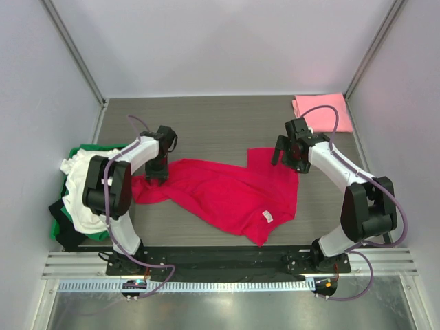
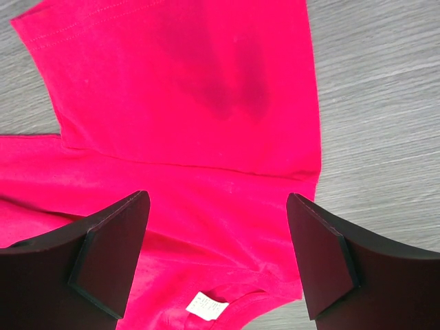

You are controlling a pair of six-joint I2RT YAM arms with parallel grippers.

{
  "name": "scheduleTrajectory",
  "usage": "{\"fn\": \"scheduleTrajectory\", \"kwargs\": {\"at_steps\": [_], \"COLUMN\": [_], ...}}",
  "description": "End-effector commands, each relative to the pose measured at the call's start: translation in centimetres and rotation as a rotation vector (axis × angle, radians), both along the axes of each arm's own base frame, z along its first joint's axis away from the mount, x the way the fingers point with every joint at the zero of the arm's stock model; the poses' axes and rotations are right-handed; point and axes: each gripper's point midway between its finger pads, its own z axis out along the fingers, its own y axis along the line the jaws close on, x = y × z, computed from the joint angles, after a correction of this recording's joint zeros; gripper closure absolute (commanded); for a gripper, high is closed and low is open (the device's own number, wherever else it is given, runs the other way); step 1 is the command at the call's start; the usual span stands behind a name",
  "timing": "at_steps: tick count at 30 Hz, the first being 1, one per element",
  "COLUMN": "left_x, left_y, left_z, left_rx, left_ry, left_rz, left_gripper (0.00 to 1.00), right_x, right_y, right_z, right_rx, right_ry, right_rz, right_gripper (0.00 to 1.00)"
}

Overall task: Fold and stack the t-shirts
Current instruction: Flatten the tshirt out

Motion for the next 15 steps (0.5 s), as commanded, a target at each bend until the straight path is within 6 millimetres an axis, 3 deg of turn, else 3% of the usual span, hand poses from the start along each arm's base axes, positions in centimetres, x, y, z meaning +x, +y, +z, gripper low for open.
{"fn": "scheduleTrajectory", "kwargs": {"at_steps": [1, 6, 15], "left_x": [-0.5, -0.6, 0.0], "left_y": [0.3, -0.4, 0.9], "left_z": [-0.4, -0.7, -0.2], "left_rx": [0.01, -0.007, 0.071], "left_ry": [0.035, 0.039, 0.022], "left_rz": [0.015, 0.009, 0.015], "left_gripper": [0.62, 0.62, 0.65], "right_x": [0.6, 0.5, 0.2], "right_y": [-0.1, -0.6, -0.8], "right_z": [1.5, 1.4, 1.0], "right_rx": [0.024, 0.024, 0.039], "right_ry": [-0.067, -0.064, -0.058], "right_rz": [0.013, 0.012, 0.009], "right_gripper": [0.13, 0.13, 0.14]}}
